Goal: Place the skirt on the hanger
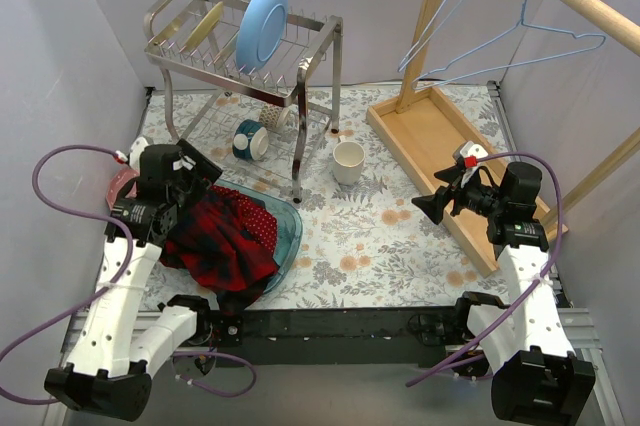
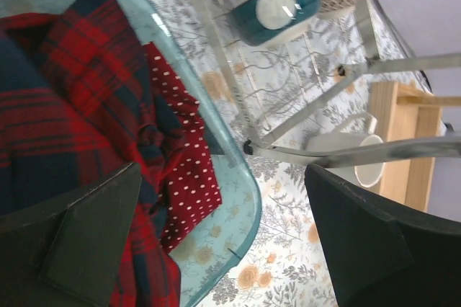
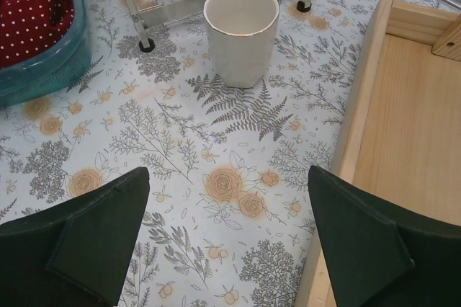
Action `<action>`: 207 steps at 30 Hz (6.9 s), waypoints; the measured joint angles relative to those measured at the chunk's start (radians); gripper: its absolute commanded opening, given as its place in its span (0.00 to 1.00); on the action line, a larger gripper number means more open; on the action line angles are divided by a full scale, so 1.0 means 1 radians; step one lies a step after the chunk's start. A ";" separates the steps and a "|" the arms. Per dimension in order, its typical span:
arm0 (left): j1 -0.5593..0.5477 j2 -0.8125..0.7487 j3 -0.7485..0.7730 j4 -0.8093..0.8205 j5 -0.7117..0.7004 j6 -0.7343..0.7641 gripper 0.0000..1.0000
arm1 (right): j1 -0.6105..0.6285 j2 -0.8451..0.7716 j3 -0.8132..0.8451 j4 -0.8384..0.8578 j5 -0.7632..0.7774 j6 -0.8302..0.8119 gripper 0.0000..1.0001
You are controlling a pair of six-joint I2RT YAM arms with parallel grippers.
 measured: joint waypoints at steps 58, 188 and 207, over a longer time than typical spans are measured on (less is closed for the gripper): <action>-0.119 0.386 0.661 0.924 1.003 -0.267 0.00 | 0.000 -0.020 0.000 -0.005 0.090 -0.030 0.99; -0.845 0.190 -0.014 0.179 0.263 0.093 0.98 | 0.426 0.000 0.103 -0.793 0.723 -0.603 0.66; -0.845 0.688 0.042 0.394 0.164 0.197 0.76 | 0.423 0.421 0.494 -0.685 0.435 -0.322 0.68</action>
